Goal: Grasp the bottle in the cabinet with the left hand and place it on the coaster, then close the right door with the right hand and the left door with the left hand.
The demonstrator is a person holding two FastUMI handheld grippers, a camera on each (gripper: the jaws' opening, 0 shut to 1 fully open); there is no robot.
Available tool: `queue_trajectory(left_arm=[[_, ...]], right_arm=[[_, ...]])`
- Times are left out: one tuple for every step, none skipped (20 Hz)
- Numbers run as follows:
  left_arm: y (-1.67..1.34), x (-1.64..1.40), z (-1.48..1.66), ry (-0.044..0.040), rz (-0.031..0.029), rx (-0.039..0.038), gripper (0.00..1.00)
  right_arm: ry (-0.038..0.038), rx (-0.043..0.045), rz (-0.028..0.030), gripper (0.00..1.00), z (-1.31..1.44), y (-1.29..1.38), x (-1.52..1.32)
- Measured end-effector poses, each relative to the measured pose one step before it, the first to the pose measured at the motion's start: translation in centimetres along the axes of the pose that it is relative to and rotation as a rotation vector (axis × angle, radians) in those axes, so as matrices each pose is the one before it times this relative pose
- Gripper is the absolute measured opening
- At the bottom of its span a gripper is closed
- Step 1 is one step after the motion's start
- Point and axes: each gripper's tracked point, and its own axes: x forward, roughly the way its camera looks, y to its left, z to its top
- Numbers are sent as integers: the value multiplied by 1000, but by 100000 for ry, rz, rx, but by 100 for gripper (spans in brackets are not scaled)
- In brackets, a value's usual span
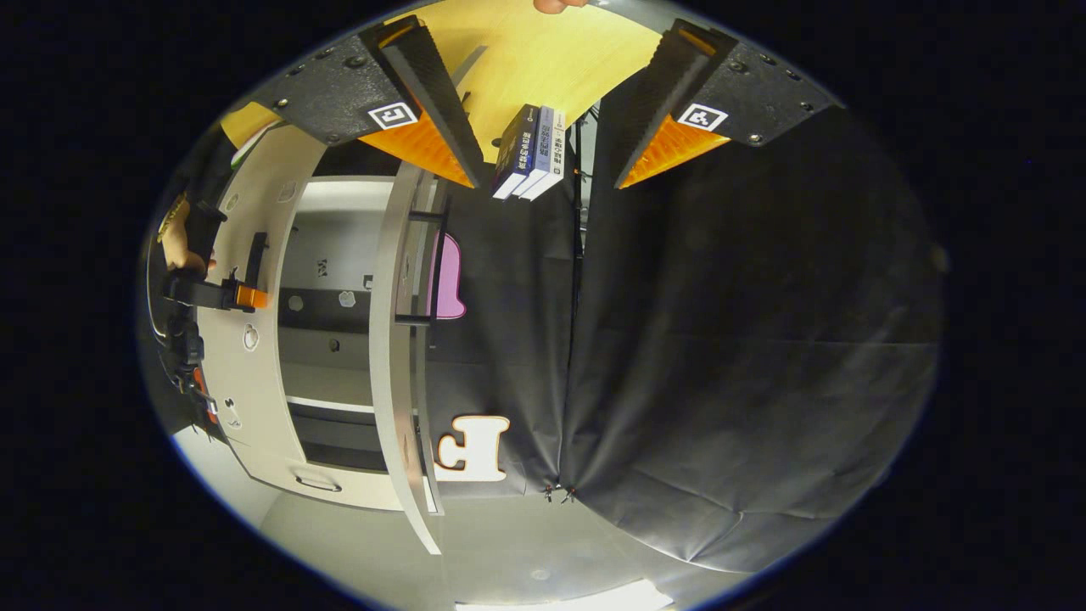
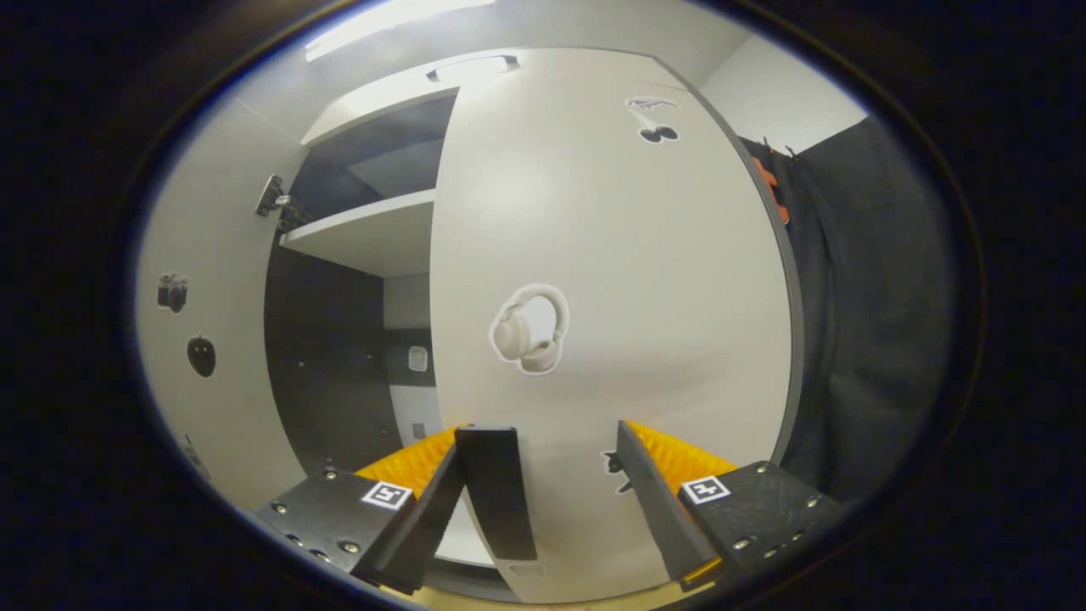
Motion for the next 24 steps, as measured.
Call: queue_trajectory(left_arm=[[-37,-44,-46,237,-226,48,95],[6,-39,2,-309,-312,26,95],[6,-13,68,-218,-143,74,95],[18,-45,-41,192,-75,271,96],[-11,29,-4,-38,-171,322,96],[-64,-13,-8,3,-402,181,96],[-152,25,61,29,-906,11,96],[-93,-76,-84,49,-1311,-41,96],[-216,61,95,-106,-1683,-249,95],[-356,-46,126,-163,-2226,-430,95],[-532,348,258,-311,-2508,-622,95],[-1045,1540,421,-591,-2911,-941,95],[-444,795,236,-226,-2396,-1340,95],[-339,550,431,-909,-2525,-1615,92],[-531,434,296,-251,-3294,-1546,92],[-380,545,288,-684,-2541,-1379,96],[-201,483,410,-1043,-1832,-824,95],[-243,473,238,-590,-1902,-136,95],[-201,450,38,-53,-1828,501,95],[-329,367,-93,769,-2230,877,95],[130,260,-49,352,-485,2131,96],[-111,116,13,492,-1952,2101,90],[-510,255,237,-273,-3352,934,89],[-340,110,-39,1227,-3016,-240,93]], right_arm=[[220,-177,-412,100,-34,58,8],[297,-190,-427,100,-38,-3,21],[396,-216,-401,100,-75,29,-59],[-290,-114,-5,100,25,13,2],[521,-49,128,100,-49,16,-56],[-344,-41,117,100,72,0,64],[255,-18,59,97,-99,-7,-110],[-54,161,41,97,20,13,12],[10,-58,357,97,-52,23,-71],[393,-471,905,100,-13,40,-16],[711,-314,1926,100,-135,124,-225],[1174,-33,2078,100,-175,44,-433],[72,111,2079,100,-36,-23,-697],[-582,-386,1598,100,82,-24,-787],[-333,-838,448,100,-28,-169,-847],[24,-1714,-2489,100,-109,-812,-867],[-190,-1398,-1936,100,-107,-798,-937],[-517,-476,-442,100,-53,-531,-724],[-378,-101,-988,100,-89,-768,-738],[-77,-207,-1220,100,-110,-743,-489],[406,-345,-1474,100,-220,-793,-488],[421,-243,-1537,97,-217,-746,-435],[726,-50,-1428,100,-336,-712,-504],[807,142,-1236,100,-293,-617,-264]])
